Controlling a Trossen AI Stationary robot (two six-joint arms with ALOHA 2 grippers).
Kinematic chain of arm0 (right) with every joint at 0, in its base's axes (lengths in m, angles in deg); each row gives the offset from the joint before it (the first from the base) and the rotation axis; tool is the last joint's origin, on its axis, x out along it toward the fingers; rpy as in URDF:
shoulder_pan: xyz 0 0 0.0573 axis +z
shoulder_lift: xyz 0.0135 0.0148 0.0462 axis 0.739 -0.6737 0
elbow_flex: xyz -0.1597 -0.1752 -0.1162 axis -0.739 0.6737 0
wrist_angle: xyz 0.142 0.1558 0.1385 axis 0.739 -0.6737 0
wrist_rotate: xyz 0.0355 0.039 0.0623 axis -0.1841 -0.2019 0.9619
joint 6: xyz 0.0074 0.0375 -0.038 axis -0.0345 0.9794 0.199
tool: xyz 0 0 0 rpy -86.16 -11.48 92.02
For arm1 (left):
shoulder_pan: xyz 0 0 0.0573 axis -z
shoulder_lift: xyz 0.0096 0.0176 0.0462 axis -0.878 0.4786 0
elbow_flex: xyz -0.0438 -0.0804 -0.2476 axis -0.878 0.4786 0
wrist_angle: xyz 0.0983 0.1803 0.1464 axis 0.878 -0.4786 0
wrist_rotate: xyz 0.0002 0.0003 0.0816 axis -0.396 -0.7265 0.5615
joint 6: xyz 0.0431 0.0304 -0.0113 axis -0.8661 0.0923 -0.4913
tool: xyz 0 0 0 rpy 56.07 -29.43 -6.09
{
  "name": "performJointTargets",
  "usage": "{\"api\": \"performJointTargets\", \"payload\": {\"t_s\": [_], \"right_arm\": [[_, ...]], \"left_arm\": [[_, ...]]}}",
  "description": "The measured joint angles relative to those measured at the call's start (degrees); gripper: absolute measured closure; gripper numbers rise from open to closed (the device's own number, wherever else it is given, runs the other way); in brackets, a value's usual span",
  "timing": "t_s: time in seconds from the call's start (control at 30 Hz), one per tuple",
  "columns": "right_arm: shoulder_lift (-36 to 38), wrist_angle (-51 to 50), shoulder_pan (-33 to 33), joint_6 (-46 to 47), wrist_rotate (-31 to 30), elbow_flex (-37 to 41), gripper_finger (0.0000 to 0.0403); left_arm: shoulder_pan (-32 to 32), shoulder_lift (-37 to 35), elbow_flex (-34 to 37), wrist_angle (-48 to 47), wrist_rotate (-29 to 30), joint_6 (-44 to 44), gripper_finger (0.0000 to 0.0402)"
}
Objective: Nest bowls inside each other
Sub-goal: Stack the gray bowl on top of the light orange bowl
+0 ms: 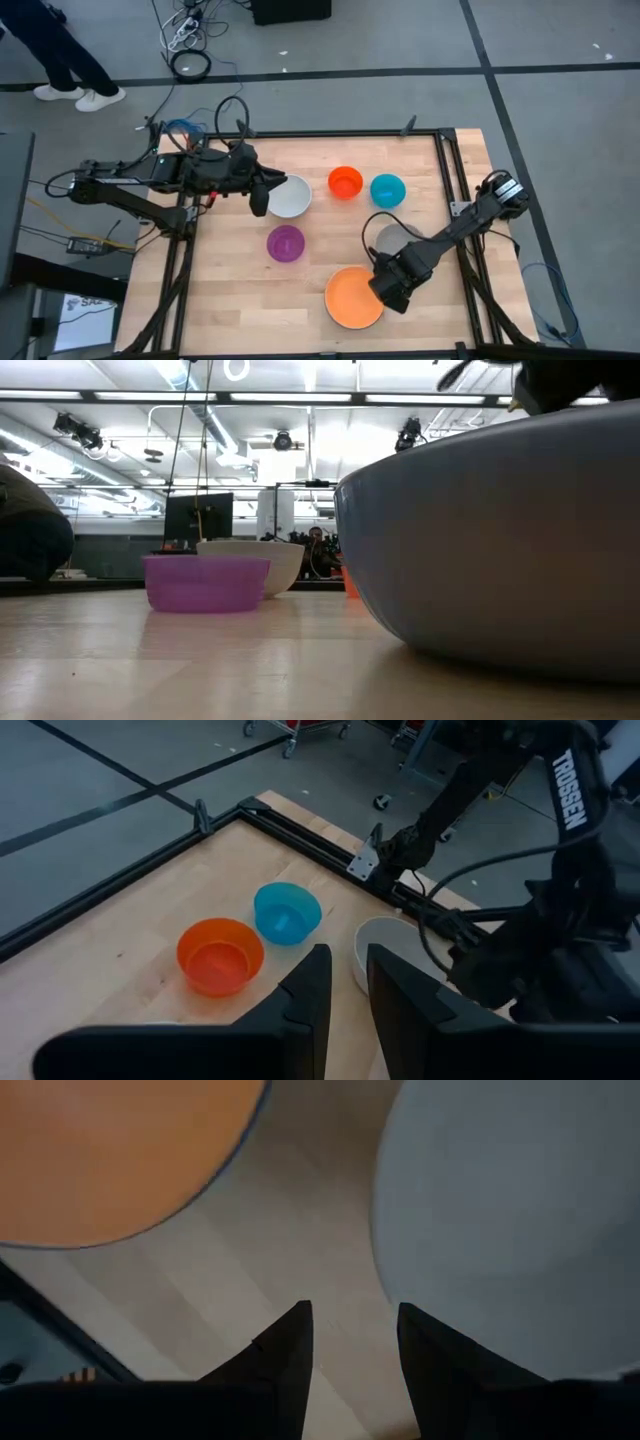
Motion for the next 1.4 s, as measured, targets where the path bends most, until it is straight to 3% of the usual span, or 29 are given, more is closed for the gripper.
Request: {"api": "performJointTargets", "payload": {"t_s": [0.37,0.43,0.57,0.77,0.93,1.1,1.4], "right_arm": [[0.0,10.0,-0.9,0.9,1.2,11.0,0.0280],[0.0,10.4,-1.2,-0.1,2.2,11.9,0.0300],[0.4,9.3,-1.8,-1.9,3.7,12.1,0.0384],[5.5,0.4,-1.8,-0.9,-2.9,4.5,0.0402],[10.9,5.9,-1.8,-5.7,-7.4,-9.0,0.0402],[8.6,12.3,-2.1,-13.6,-4.1,-16.8,0.0403],[0.2,13.7,-2.9,-14.1,2.9,-18.1,0.0399]], "left_arm": [[0.0,0.0,0.0,0.0,0.0,0.3,0.0326],[0.0,0.0,0.0,0.0,0.0,0.5,0.0326],[0.0,0.0,0.0,0.1,0.0,0.5,0.0326],[0.0,0.0,0.0,0.2,0.7,0.5,0.0326],[-0.7,0.0,0.0,0.6,0.8,0.5,0.0326],[-1.9,0.0,0.0,5.0,1.0,0.5,0.0326],[-3.4,-0.4,0.0,8.4,0.0,0.0,0.0326]]}}
